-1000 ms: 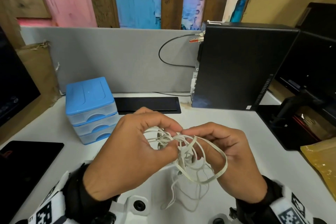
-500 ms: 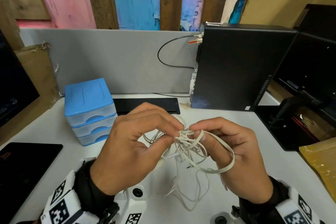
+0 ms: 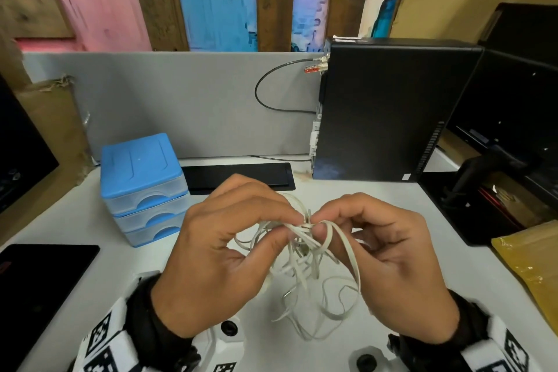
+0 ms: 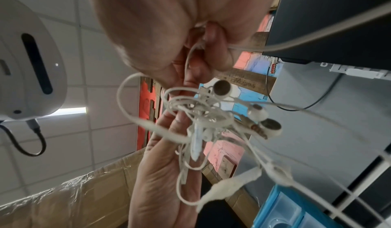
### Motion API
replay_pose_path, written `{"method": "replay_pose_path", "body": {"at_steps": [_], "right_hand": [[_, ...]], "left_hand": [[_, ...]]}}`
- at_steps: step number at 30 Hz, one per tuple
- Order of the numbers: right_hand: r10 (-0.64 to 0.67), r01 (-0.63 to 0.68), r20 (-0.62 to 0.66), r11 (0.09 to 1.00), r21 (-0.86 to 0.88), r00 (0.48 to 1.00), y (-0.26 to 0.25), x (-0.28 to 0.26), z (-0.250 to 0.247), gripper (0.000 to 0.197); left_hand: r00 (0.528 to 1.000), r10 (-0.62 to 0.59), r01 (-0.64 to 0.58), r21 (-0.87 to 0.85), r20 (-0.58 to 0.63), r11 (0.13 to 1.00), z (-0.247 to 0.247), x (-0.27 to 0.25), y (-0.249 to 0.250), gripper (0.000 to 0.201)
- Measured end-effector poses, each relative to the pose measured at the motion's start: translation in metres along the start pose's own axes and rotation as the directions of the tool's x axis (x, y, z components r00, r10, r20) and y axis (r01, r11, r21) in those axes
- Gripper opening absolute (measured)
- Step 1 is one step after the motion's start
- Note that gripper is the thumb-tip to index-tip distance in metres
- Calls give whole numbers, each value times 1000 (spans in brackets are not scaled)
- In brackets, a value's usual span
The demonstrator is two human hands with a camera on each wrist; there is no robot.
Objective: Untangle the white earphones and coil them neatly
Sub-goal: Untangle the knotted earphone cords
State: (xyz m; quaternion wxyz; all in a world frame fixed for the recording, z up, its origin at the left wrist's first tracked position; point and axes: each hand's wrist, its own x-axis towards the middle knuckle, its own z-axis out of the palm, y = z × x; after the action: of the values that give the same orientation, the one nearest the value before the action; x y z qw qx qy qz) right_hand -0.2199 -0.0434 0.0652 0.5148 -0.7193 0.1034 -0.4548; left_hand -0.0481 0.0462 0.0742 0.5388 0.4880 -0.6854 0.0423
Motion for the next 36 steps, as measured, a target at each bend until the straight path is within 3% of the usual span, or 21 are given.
{"method": "replay_pose_path", "body": {"at_steps": [5,9,12,18,25,27,31,36], "right_hand": [[41,-40,74,999,-9,996,3,-1,0,10],[69,-66,112,997,-36,991,7,-1,1,12],[98,-97,156,995,-10,983,6,-2,0,11],[108,-117,164,992,50,980,11,-5,2,9],[209,-239,135,931,277,969,17,2,-1,22],[245,-269,120,925,268,962,18,3,-4,21],[287,-313,131,905,287,949,20,1,-5,43],[294,-317,119,897,309,948,21,1,-3,49]], "left_hand": [[997,-71,73,-82,30,994,0,-1,2,5],[961,-245,271,-258,129,928,-4,-2,5,6],[934,-335,358,-296,128,885,-2,-1,6,7],[926,-377,361,-313,12,878,3,-3,3,17],[913,-404,401,-289,53,869,6,-6,10,10],[913,-403,405,-274,66,872,5,-6,12,14],[904,-421,425,-251,71,870,4,-5,15,23],[903,-416,429,-220,105,876,-1,-4,18,30]]}}
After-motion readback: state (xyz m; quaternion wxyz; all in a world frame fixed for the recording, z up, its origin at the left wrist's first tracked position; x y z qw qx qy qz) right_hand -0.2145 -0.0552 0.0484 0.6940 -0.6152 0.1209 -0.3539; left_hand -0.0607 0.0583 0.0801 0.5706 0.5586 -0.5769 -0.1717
